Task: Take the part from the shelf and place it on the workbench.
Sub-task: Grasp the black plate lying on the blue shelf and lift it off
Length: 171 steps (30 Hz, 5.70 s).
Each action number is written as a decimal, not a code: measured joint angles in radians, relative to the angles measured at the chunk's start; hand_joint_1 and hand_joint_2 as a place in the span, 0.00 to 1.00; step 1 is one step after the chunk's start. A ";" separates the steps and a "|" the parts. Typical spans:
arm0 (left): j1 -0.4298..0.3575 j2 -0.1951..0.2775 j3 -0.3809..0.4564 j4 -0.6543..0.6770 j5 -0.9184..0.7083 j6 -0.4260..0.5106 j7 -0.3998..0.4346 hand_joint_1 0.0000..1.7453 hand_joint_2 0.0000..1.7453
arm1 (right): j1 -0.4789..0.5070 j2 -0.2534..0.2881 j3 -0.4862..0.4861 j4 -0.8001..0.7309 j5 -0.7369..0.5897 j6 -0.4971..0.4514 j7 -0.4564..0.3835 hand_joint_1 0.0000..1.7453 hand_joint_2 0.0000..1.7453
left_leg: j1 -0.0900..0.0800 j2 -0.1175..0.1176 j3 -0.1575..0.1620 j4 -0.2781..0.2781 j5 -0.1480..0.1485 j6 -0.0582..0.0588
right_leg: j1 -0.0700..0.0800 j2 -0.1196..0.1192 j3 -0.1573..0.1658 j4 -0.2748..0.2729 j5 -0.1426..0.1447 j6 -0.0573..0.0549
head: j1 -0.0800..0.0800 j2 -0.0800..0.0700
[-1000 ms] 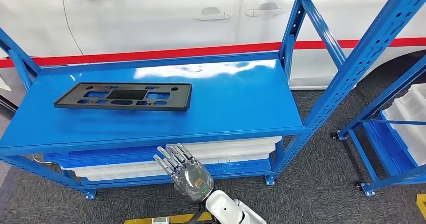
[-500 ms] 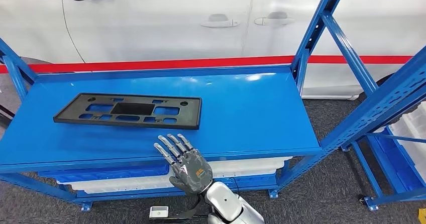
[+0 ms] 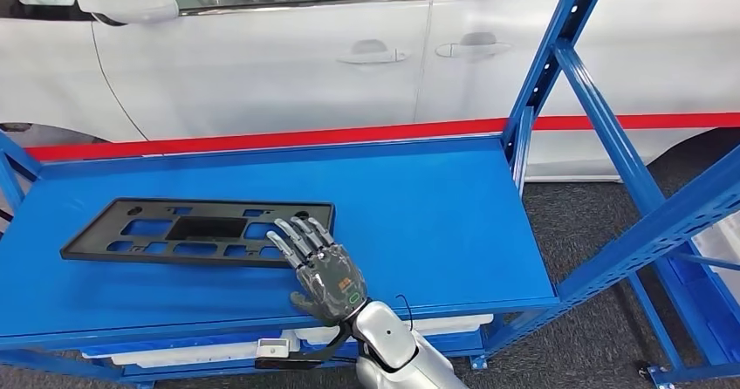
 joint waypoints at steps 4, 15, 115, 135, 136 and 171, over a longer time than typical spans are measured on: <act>0.004 0.001 0.000 0.000 -0.004 0.000 -0.002 0.00 0.00 | -0.012 0.004 0.002 0.022 -0.020 0.000 0.011 0.00 1.00 | 0.000 0.003 0.020 -0.198 0.163 0.006 | -0.003 0.002 0.054 0.004 -0.050 0.019 | 0.000 0.000; -0.005 0.003 0.000 0.000 -0.028 0.001 -0.017 0.00 0.00 | -0.088 0.016 0.074 0.120 -0.115 0.010 0.092 0.00 1.00 | -0.002 0.000 0.093 -0.247 0.135 0.061 | -0.007 -0.004 -0.149 0.297 -0.146 0.062 | 0.000 0.000; -0.004 -0.002 0.127 0.005 0.023 0.069 0.026 0.00 0.00 | 0.322 -0.235 -0.045 -0.737 -1.392 0.685 -0.373 1.00 1.00 | -0.004 0.005 0.024 -0.245 0.212 0.020 | -0.009 -0.001 0.036 0.021 -0.048 0.045 | 0.000 0.000; -0.002 0.002 0.125 0.006 -0.015 0.048 0.025 0.00 0.00 | 0.365 -0.248 -0.047 -0.793 -1.301 0.702 -0.371 1.00 1.00 | -0.022 0.016 0.172 -0.307 0.122 0.078 | 0.000 -0.011 -0.148 0.130 -0.036 0.052 | 0.000 0.000; -0.001 0.002 0.125 0.006 -0.017 0.047 0.025 0.00 0.00 | 0.369 -0.250 -0.048 -0.796 -1.298 0.701 -0.371 1.00 1.00 | -0.021 0.017 0.158 -0.305 0.132 0.080 | -0.004 -0.010 -0.161 0.191 -0.083 0.058 | 0.000 0.000; 0.005 -0.002 0.126 0.006 -0.043 0.049 0.015 0.00 0.00 | 0.546 -0.257 -0.181 -0.857 -1.336 0.773 -0.375 1.00 1.00 | -0.018 0.083 0.110 -0.284 0.152 0.068 | -0.028 -0.020 -0.128 0.266 -0.012 0.088 | 0.000 0.000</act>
